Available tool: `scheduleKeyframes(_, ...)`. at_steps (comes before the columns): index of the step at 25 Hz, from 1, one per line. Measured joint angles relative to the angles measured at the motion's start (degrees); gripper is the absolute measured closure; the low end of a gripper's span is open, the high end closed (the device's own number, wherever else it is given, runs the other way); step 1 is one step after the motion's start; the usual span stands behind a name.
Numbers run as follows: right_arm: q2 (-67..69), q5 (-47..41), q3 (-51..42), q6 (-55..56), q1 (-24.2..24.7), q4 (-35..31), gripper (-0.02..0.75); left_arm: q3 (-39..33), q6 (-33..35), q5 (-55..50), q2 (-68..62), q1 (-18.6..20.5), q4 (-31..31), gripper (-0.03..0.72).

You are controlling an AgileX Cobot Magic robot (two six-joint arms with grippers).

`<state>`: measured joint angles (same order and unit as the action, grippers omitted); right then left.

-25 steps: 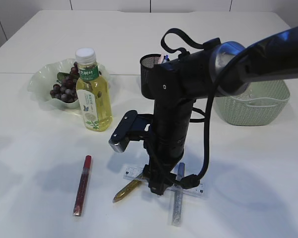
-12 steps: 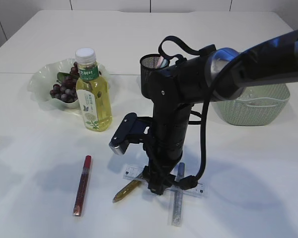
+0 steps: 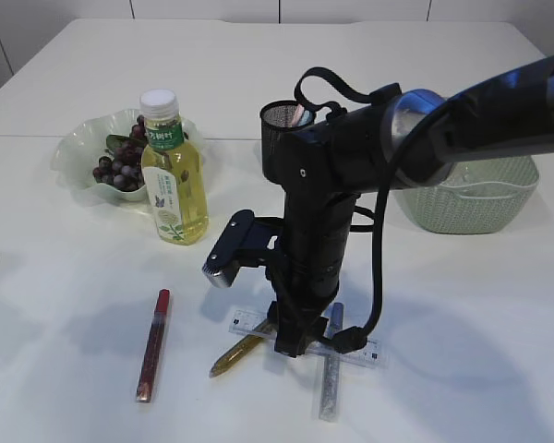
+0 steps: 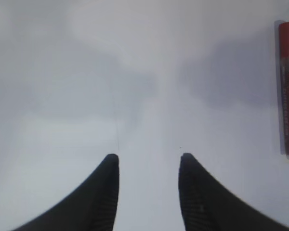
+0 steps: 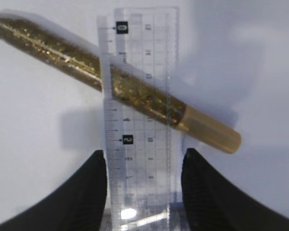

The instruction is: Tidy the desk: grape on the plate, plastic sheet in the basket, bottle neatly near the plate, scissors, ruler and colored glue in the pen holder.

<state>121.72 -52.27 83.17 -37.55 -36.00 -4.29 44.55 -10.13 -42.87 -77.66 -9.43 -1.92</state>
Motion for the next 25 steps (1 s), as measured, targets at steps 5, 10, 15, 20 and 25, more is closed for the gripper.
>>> scheduleKeyframes(5, 0.0, 0.11, 0.0, -0.02, 0.0, 0.0, 0.423, 0.0, 0.0, 0.08, 0.0, 0.0, 0.04, 0.389)
scheduleKeyframes(10, 0.0, 0.21, 0.0, -0.02, 0.0, 0.0, 0.444, 0.0, 0.0, 0.21, 0.0, 0.0, 0.04, 0.389)
scheduleKeyframes(15, 0.0, -0.78, 0.41, 1.05, 0.0, 0.0, 0.444, 0.0, 0.0, 0.21, 0.0, 0.0, 0.04, 0.39)
scheduleKeyframes(20, -0.58, -2.75, 1.42, 1.27, 0.46, -3.07, 0.444, 0.0, 0.0, 0.21, 0.0, 0.0, 0.04, 0.39)
scheduleKeyframes(25, -4.45, -3.21, 1.58, 0.84, 3.09, -8.94, 0.445, 0.0, 0.0, 0.21, 0.0, 0.0, 0.14, 0.39)
